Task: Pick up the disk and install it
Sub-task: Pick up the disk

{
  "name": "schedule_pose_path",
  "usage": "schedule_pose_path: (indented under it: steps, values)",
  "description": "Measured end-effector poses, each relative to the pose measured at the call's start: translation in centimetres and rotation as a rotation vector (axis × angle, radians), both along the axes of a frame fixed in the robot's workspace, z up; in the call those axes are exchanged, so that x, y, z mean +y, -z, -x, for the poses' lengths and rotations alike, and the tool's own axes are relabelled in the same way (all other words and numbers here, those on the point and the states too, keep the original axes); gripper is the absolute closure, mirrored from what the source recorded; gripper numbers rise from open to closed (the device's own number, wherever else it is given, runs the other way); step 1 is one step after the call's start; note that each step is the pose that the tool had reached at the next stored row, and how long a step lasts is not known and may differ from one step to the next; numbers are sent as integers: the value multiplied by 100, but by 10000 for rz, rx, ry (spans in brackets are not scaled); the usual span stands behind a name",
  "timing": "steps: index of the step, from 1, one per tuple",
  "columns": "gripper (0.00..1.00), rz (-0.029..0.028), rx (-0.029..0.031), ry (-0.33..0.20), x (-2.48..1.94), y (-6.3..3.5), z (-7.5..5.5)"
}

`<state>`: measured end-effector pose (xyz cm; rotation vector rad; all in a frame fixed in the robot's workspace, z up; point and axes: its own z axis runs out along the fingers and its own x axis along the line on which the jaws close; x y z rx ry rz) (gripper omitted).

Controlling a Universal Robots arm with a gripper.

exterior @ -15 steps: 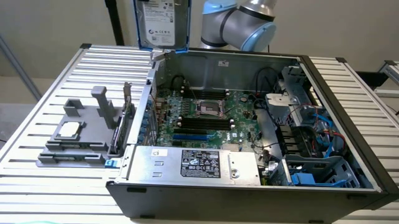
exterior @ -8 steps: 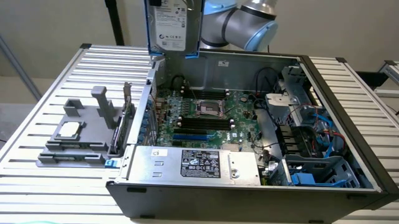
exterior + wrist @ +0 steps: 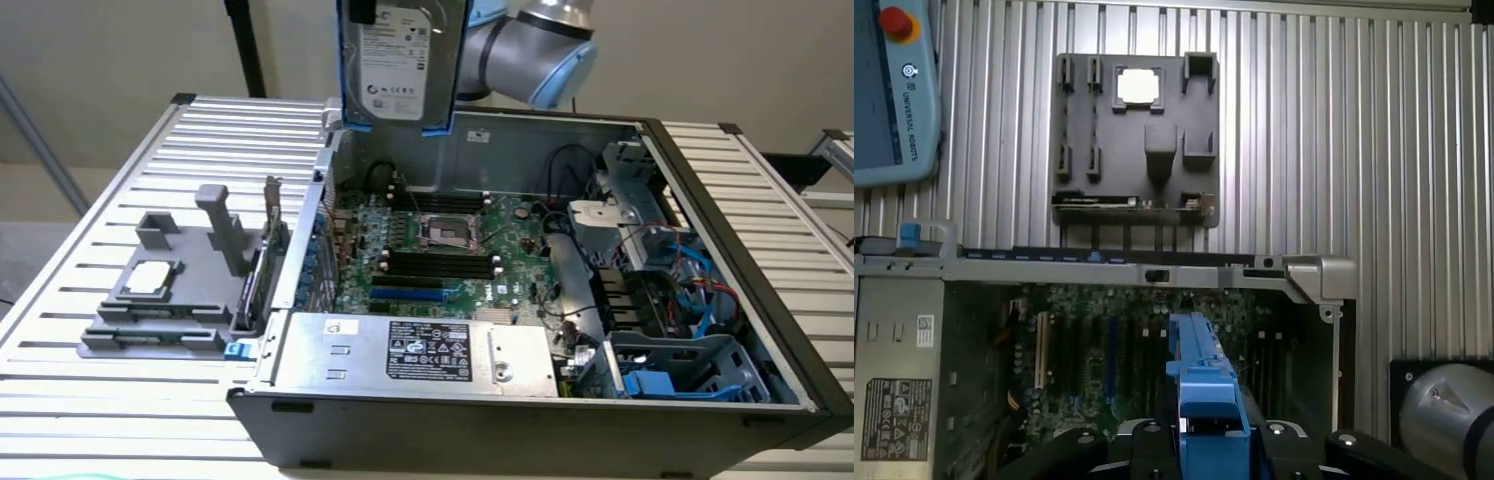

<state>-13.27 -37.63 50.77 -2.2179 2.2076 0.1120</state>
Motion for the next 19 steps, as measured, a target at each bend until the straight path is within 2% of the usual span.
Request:
schedule_pose_path:
  steps: [10, 19]
  values:
    - [67, 0, 8, 1, -144, 0, -456]
    - [67, 0, 37, -1, -234, 0, -867]
